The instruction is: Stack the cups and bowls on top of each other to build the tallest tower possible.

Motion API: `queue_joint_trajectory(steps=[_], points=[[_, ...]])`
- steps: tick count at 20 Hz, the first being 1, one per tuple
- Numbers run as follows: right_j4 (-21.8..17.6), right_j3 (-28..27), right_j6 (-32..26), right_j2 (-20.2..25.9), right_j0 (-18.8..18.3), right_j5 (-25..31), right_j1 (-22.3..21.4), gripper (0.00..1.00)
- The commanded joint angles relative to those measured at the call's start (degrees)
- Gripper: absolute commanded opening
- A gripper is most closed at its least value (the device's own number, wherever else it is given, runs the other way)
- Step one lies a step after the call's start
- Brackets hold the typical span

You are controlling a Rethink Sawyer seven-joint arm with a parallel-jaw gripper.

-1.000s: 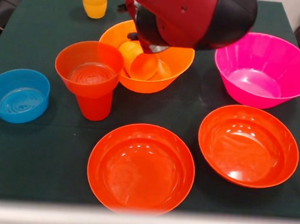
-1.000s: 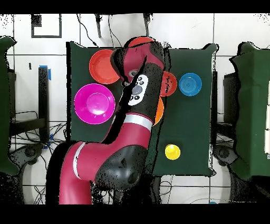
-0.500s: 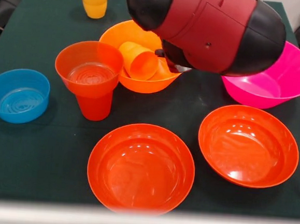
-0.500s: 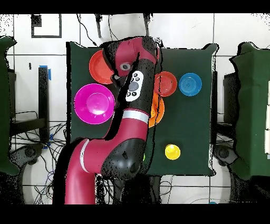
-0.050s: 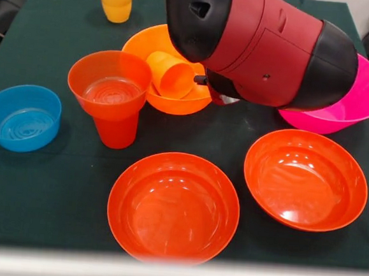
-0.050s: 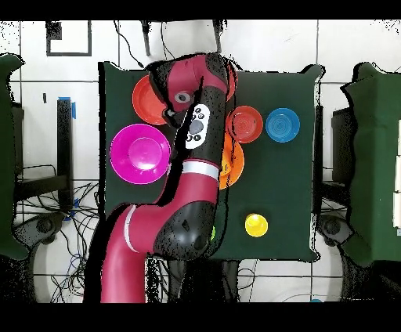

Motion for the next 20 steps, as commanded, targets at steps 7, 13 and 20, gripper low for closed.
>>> queue_joint_trajectory(steps=[7,13,20], points=[[0.0,2.3,11.1,1.3,-1.2,-6.3,2.7,1.0],[0.7,7.2,10.6,3.1,-0.4,-7.5,1.4,1.0],[0.2,12.7,8.5,3.9,-0.1,-10.2,0.2,1.0]])
